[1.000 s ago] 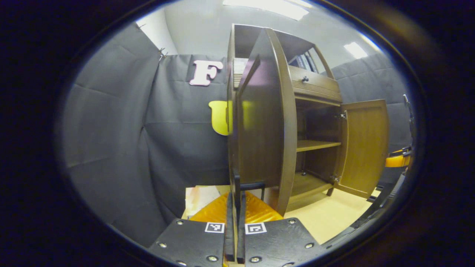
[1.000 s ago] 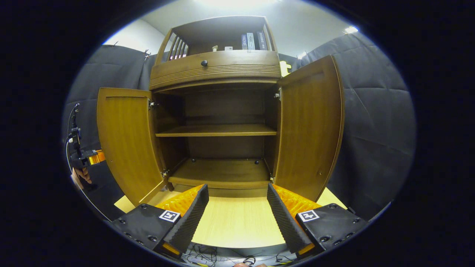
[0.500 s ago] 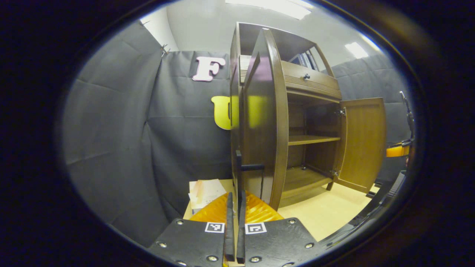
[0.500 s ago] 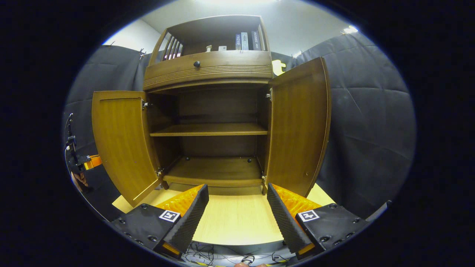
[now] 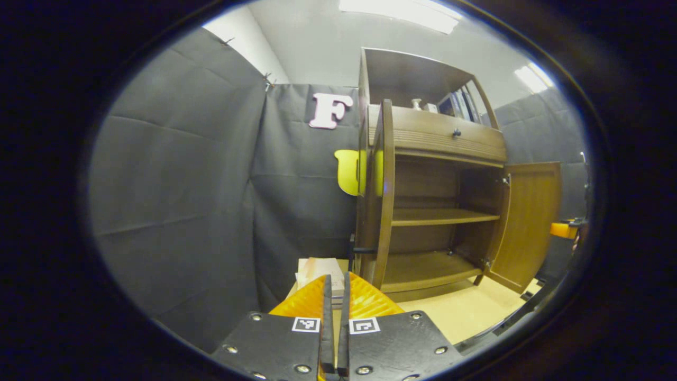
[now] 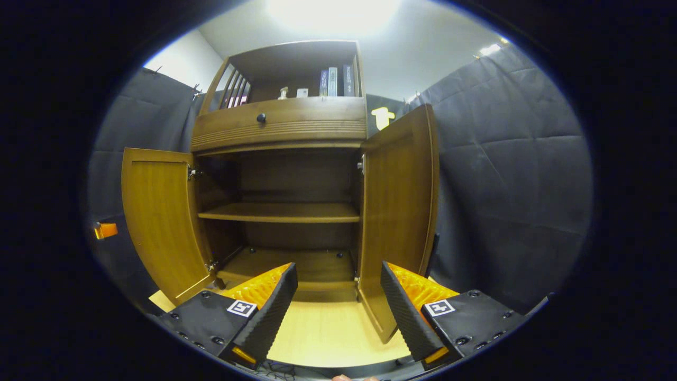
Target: Open the right door of the double-door shoe cabinet with the right hand, and open the left door with the left hand.
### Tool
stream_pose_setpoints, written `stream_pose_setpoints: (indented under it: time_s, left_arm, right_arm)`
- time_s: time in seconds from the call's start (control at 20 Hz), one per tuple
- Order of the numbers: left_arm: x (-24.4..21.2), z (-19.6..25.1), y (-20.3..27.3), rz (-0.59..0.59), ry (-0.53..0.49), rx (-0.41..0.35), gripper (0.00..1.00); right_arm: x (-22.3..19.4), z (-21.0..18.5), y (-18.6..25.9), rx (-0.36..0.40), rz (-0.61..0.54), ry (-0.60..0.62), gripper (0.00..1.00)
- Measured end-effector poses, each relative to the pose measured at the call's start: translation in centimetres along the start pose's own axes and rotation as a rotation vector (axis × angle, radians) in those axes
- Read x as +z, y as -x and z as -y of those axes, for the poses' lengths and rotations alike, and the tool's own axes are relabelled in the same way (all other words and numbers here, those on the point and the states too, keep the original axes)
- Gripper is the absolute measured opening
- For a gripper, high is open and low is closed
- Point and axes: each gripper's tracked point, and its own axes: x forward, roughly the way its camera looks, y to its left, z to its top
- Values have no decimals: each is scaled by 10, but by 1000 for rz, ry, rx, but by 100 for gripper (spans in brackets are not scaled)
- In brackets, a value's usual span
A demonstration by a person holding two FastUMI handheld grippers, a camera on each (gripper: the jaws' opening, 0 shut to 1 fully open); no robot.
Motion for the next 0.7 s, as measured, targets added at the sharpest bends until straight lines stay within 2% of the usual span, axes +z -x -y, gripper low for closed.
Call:
stream_pose_setpoints:
  time_s: [0.05, 0.1, 0.25, 0.35, 0.55, 0.7]
  left_arm:
    - [13, 9, 9, 14, 7, 13, 6]
    - [27, 23, 17, 26, 7, 12, 11]
    - [56, 66, 22, 63, -31, 22, 61]
    - [68, 98, 19, 87, -46, 23, 95]
    - [74, 162, 5, 123, 9, -3, 95]
    - [63, 189, -9, 122, 36, -2, 95]
  right_arm:
    - [2, 4, -3, 10, 0, 1, 100]
    - [6, 6, -6, 27, 3, -4, 96]
    - [8, 11, -15, 62, 4, 3, 99]
    - [9, 7, -17, 99, -10, 14, 96]
    - [16, 9, -13, 148, -22, 23, 96]
    - [6, 9, -9, 168, -51, -5, 96]
